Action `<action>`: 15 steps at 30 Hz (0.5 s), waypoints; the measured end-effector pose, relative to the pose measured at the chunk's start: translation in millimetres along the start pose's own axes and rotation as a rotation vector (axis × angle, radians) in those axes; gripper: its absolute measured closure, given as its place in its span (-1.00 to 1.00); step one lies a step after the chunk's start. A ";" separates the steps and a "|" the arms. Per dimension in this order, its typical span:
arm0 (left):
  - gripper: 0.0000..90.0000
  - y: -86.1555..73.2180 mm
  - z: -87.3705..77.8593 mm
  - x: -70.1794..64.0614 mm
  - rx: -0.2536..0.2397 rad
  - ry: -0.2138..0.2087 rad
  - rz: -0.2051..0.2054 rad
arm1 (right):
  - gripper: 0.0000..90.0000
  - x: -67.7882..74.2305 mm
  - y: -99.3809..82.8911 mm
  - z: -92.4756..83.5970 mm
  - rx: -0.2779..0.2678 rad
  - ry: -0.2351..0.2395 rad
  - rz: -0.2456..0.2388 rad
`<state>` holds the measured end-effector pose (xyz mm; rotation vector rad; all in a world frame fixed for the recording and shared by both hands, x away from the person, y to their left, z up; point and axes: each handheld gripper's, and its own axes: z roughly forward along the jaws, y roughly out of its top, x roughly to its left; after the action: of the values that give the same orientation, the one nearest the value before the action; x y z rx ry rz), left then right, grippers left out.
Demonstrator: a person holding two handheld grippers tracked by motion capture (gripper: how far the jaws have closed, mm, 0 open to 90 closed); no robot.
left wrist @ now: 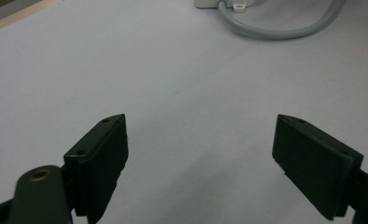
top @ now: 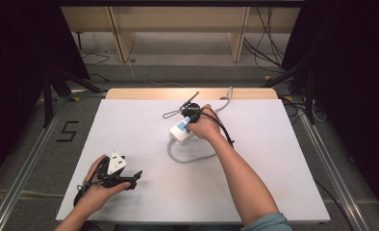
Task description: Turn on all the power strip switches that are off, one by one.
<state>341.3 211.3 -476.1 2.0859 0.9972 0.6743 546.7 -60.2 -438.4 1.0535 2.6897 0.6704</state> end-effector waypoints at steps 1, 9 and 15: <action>-0.59 0.0 0.0 0.1 0.000 0.000 0.000 | 1.00 0.2 0.2 0.1 0.002 0.000 0.001; -0.60 0.0 -0.1 0.1 -0.001 0.001 -0.002 | 1.00 2.0 1.5 0.6 0.015 -0.012 -0.003; -0.60 0.2 0.2 0.0 -0.002 0.003 -0.004 | 1.00 2.9 1.6 0.9 0.017 -0.017 0.002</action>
<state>341.5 211.1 -476.0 2.0810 1.0019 0.6757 545.8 -56.9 -438.4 1.0610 2.6853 0.6375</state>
